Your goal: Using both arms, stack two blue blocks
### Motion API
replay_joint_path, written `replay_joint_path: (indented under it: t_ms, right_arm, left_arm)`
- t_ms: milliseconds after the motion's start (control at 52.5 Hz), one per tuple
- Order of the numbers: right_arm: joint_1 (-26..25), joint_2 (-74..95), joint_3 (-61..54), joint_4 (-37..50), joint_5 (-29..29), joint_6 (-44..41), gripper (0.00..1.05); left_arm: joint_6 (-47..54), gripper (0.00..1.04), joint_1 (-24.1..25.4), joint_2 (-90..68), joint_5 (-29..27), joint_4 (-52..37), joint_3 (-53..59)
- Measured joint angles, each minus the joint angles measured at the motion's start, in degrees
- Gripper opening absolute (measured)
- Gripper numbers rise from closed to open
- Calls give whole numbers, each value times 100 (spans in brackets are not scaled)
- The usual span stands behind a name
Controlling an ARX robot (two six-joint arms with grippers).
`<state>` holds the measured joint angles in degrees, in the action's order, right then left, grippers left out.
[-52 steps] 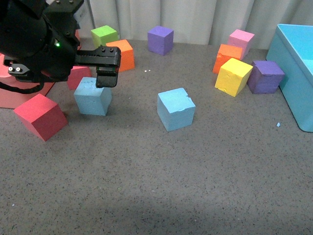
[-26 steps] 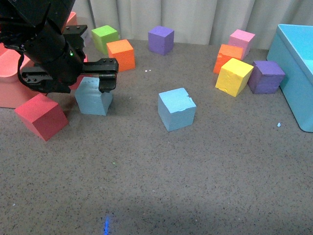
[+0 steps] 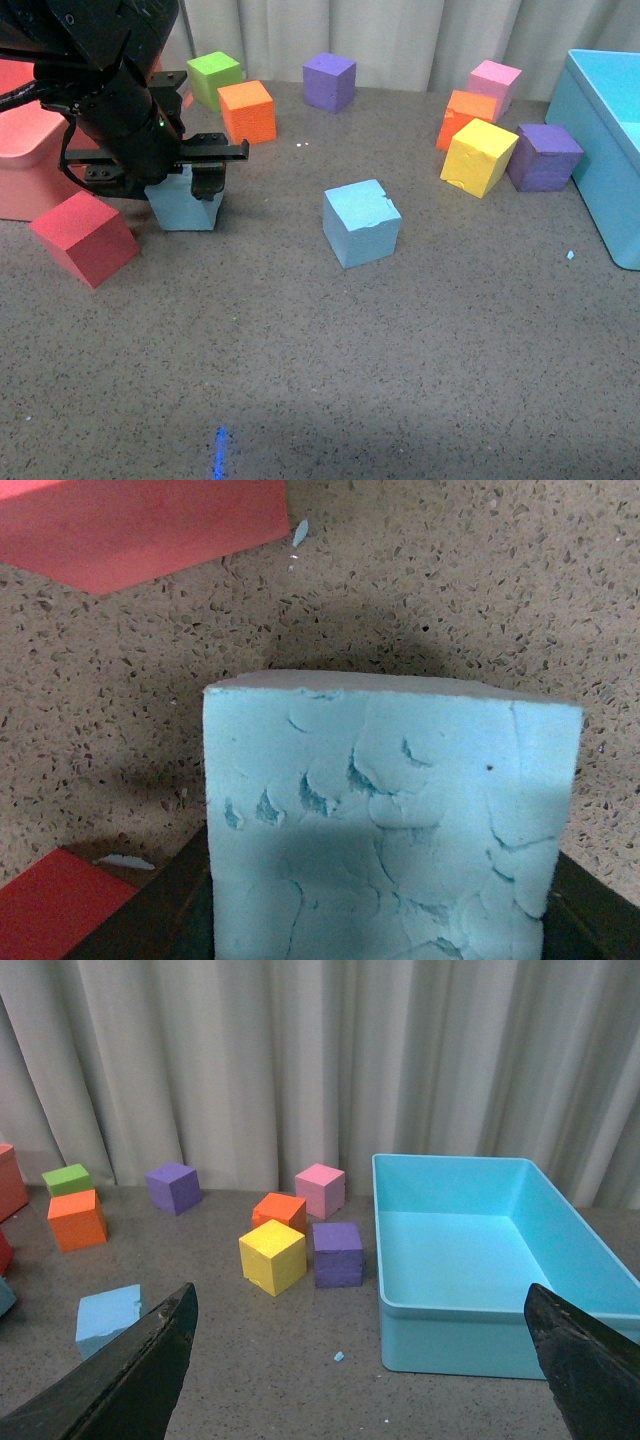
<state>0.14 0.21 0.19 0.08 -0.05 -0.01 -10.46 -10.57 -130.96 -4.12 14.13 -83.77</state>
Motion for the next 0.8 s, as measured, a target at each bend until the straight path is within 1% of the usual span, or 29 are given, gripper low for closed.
replay_joint_path:
  t_ms: [57,114,286,400,514,590,648,724,800]
  right_arm:
    - [0,0,0,0,0,0,95]
    - [0,0,0,0,0,0,95]
    - [0,0,0,0,0,0,95]
    - [0,0,0,0,0,2,95]
    - [0,0,0,0,0,0,95]
    - [0,0,0,0,0,0,95]
    - [0,0,0,0,0,0,95]
    - [0,0,0,0,0,0,95]
    - [0,0,0,0,0,2,95]
  left_arm:
    - [-151,52,-37,105,-26,31,59]
    - [-313,49,-81,236,-28,133,129]
    - [-846,47,-293,695,-118,485,225]
    - [-1576,47,-632,1134,-302,973,190]
    - [-2376,47,-1126,1292,-374,1340,-87]
    - [-2682,47,-1346,1287,-498,1510,-282]
    - [-2955,47,-1593,1239,-741,1694,-549]
    - [-3248,47,-1853,1093,-780,2011,-988]
    - [-3462,47,-2011,940,-787,2175,-1261]
